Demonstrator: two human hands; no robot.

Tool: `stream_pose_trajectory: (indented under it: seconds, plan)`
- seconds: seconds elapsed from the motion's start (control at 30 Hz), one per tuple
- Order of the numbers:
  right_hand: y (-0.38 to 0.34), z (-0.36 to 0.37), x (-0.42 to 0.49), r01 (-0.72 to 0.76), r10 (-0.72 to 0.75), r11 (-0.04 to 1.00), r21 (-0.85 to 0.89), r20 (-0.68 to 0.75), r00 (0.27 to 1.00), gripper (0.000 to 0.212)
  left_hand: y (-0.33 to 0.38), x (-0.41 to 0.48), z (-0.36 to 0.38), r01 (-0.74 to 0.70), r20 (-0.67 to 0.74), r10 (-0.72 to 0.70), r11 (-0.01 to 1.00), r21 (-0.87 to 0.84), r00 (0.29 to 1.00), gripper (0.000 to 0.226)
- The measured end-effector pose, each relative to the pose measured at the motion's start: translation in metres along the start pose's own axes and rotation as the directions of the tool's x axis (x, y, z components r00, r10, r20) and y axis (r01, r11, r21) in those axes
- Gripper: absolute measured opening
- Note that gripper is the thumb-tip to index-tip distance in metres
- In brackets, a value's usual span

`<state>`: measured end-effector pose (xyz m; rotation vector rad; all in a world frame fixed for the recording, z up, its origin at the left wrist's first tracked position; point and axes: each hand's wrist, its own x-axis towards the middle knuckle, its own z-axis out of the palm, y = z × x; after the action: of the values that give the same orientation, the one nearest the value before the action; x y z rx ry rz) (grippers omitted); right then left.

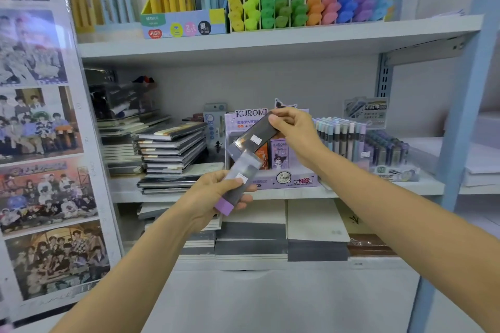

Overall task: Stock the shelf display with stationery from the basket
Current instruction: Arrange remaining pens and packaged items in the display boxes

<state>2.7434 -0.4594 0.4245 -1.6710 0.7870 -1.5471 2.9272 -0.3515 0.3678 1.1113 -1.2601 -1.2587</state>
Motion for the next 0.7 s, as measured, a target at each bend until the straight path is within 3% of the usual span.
stream_pose_trajectory:
  seconds: [0.1,0.2,0.27,0.43,0.53,0.63,0.7]
  plan:
    - [0.005,-0.009,-0.006,-0.071,0.08,0.994,0.085,-0.104,0.991,0.011,0.001,-0.002,0.005,0.027,-0.016,-0.029,0.996,-0.081,0.999,0.016]
    - [0.006,-0.017,-0.013,-0.112,0.144,0.971,0.211,-0.145,0.979,0.014,0.0,0.0,0.009,-0.032,-0.138,-0.001,0.97,-0.241,0.99,0.018]
    - [0.006,-0.02,-0.019,-0.146,0.177,0.958,0.248,-0.107,0.978,0.014,0.002,0.002,0.011,-0.094,-0.214,0.032,0.954,-0.285,0.976,0.02]
    - [0.008,-0.017,-0.042,-0.251,0.236,0.957,0.145,0.109,0.966,0.017,0.009,0.007,0.023,-0.169,-0.339,0.042,0.92,-0.354,0.94,0.028]
    - [0.011,-0.021,-0.05,-0.14,0.119,0.987,0.074,0.235,0.965,0.032,0.01,0.009,0.025,-0.192,-0.41,0.039,0.92,-0.341,0.911,0.038]
    - [0.012,-0.026,-0.053,0.036,0.03,0.987,-0.159,0.395,0.918,0.046,0.011,0.01,0.025,-0.175,-0.414,0.004,0.91,-0.375,0.91,0.048]
    - [0.015,-0.027,-0.052,0.118,-0.008,0.96,-0.255,0.392,0.92,0.046,0.014,0.01,0.025,-0.167,-0.398,-0.018,0.89,-0.425,0.917,0.042]
